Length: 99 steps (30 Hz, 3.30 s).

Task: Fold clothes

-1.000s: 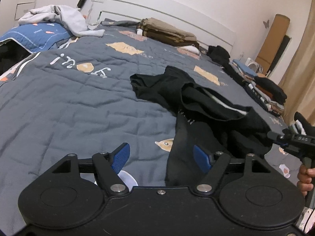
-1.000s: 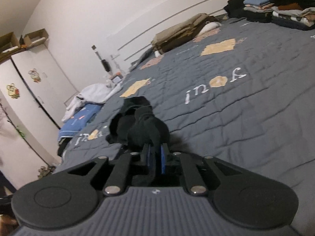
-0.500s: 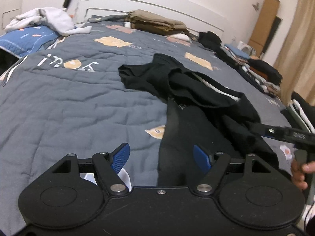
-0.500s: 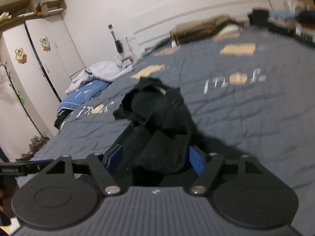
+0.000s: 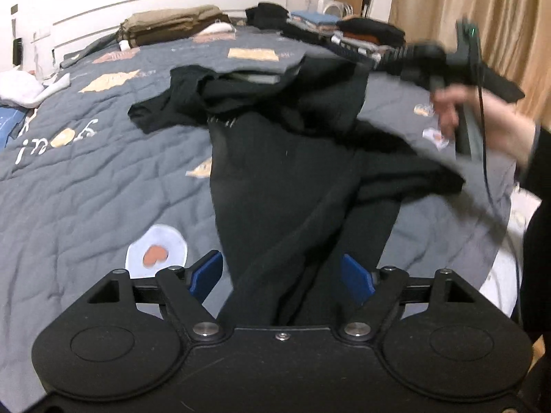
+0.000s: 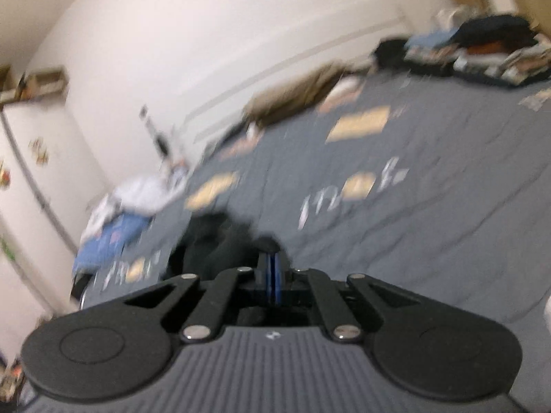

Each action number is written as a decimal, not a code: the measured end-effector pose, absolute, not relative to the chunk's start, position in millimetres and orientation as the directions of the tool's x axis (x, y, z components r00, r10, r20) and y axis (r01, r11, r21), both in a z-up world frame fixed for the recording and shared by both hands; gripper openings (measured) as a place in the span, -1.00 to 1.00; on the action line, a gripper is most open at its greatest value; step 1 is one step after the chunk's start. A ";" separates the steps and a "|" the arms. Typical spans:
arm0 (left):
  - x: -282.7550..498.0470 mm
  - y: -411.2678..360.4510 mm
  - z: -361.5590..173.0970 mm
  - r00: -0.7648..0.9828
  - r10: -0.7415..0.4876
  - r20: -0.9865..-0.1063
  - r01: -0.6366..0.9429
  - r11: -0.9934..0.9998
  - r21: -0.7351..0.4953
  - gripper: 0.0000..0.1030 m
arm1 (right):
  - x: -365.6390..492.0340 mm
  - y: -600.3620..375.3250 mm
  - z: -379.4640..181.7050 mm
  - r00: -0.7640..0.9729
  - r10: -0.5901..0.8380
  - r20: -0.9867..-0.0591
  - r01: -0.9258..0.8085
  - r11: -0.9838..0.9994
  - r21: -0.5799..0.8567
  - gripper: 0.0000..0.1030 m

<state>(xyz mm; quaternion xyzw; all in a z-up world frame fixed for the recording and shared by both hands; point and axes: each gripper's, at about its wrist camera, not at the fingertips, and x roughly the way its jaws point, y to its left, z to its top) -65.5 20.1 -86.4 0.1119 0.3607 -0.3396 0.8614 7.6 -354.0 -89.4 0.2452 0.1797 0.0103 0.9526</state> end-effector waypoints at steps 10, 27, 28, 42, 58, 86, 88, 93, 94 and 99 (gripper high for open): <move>-65.1 8.9 -112.7 0.474 -0.418 -0.775 0.662 0.749 0.001 -0.67 | 0.0 -362.7 -76.0 0.930 0.129 -0.343 0.036 0.899 0.437 -0.88; -112.9 -52.4 -79.7 0.405 -0.747 -0.527 0.767 0.591 -0.249 -0.79 | -84.5 -311.3 -76.4 0.649 0.629 -0.428 -0.222 0.695 0.684 -0.08; -115.3 -56.5 -81.0 0.411 -0.738 -0.535 0.772 0.594 -0.227 -0.79 | -87.8 -312.0 -85.2 0.636 0.643 -0.426 -0.197 0.669 0.716 -0.06; -163.3 -68.0 -99.3 0.490 -0.583 -0.648 0.804 0.590 0.076 0.14 | -93.9 -282.0 -139.2 0.548 0.672 -0.499 -0.040 0.616 0.786 0.02; -148.6 3.1 -71.7 0.590 -0.571 -0.571 0.667 0.743 -0.054 0.36 | -117.8 -237.7 -148.8 0.571 0.622 -0.535 -0.054 0.680 0.732 0.12; -138.4 20.7 -69.5 0.599 -0.578 -0.554 0.615 0.775 -0.144 0.36 | -128.9 -232.3 -132.3 0.670 0.499 -0.550 -0.121 0.804 0.582 -0.70; -136.5 21.0 -70.2 0.598 -0.577 -0.556 0.608 0.779 -0.154 0.36 | -131.4 -239.8 -127.1 0.687 0.493 -0.534 -0.120 0.801 0.586 -0.70; -131.9 20.3 -71.2 0.600 -0.575 -0.555 0.588 0.788 -0.180 0.36 | -134.9 -259.7 -115.0 0.733 0.475 -0.488 -0.110 0.790 0.604 -0.72; -131.3 19.2 -71.0 0.597 -0.580 -0.555 0.589 0.786 -0.188 0.36 | -136.0 -265.1 -111.2 0.744 0.469 -0.476 -0.108 0.787 0.607 -0.72; -129.3 11.3 -70.9 0.573 -0.608 -0.550 0.600 0.768 -0.224 0.37 | -136.4 -295.9 -94.7 0.785 0.435 -0.442 -0.097 0.790 0.605 -0.74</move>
